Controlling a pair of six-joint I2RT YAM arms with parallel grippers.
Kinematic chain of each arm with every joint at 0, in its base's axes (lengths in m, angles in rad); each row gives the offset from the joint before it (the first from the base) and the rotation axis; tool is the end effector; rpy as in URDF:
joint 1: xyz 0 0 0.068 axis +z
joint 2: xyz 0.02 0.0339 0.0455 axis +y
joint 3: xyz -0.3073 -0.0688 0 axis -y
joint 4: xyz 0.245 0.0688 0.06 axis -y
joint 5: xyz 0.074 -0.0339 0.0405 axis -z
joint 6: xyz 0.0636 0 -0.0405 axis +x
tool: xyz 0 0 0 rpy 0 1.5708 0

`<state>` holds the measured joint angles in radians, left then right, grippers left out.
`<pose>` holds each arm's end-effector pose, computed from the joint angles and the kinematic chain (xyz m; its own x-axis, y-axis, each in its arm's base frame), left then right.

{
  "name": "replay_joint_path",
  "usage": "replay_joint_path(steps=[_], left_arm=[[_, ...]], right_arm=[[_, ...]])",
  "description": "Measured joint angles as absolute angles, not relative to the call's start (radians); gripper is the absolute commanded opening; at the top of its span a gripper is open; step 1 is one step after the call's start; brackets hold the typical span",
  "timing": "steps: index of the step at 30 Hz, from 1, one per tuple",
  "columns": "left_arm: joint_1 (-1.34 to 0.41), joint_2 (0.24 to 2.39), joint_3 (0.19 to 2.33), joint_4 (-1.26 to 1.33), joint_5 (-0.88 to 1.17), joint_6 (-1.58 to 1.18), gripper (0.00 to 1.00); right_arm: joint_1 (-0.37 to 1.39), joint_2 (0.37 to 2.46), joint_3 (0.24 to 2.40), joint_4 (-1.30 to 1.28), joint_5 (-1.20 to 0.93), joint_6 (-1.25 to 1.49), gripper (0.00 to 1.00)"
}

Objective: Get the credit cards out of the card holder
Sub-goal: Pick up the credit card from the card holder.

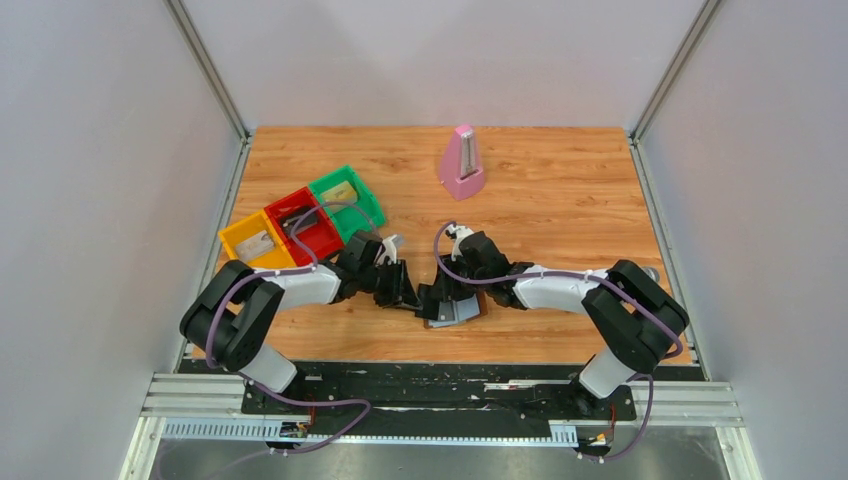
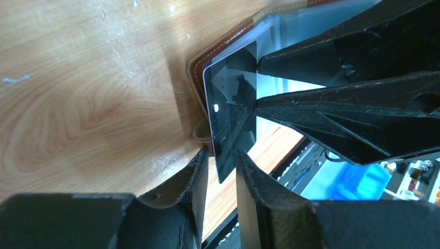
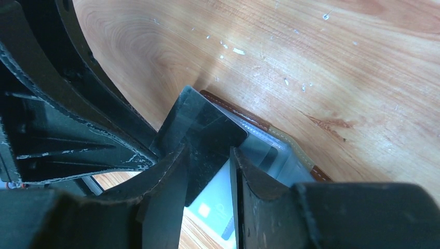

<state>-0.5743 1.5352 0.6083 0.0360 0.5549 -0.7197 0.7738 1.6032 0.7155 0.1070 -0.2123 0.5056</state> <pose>0.2208 -0.1828 0.1611 -0.9786 -0.0341 -0.2027 0.1260 0.6798 -0.7225 0.2252 0.2387 0.1726 -0.8231 -0.1423 -0.5497 -0.4476 0.7584 0.4738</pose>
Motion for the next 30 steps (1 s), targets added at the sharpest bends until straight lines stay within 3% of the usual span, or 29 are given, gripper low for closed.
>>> replay_joint_path(steps=[4, 11, 22, 30], left_arm=[[-0.574, 1.541, 0.589, 0.068, 0.580, -0.741, 0.27], [-0.574, 1.541, 0.584, 0.120, 0.617, -0.791, 0.00], [-0.574, 1.459, 0.588, 0.054, 0.570, -0.869, 0.00], [-0.570, 1.355, 0.611, 0.020, 0.542, -1.001, 0.00]], right_arm=[[0.774, 1.603, 0.715, 0.107, -0.212, 0.513, 0.35], [0.774, 1.603, 0.715, 0.108, -0.212, 0.516, 0.35], [0.772, 1.460, 0.691, 0.099, -0.199, 0.409, 0.41], [0.865, 1.211, 0.474, 0.344, -0.140, 0.118, 0.43]])
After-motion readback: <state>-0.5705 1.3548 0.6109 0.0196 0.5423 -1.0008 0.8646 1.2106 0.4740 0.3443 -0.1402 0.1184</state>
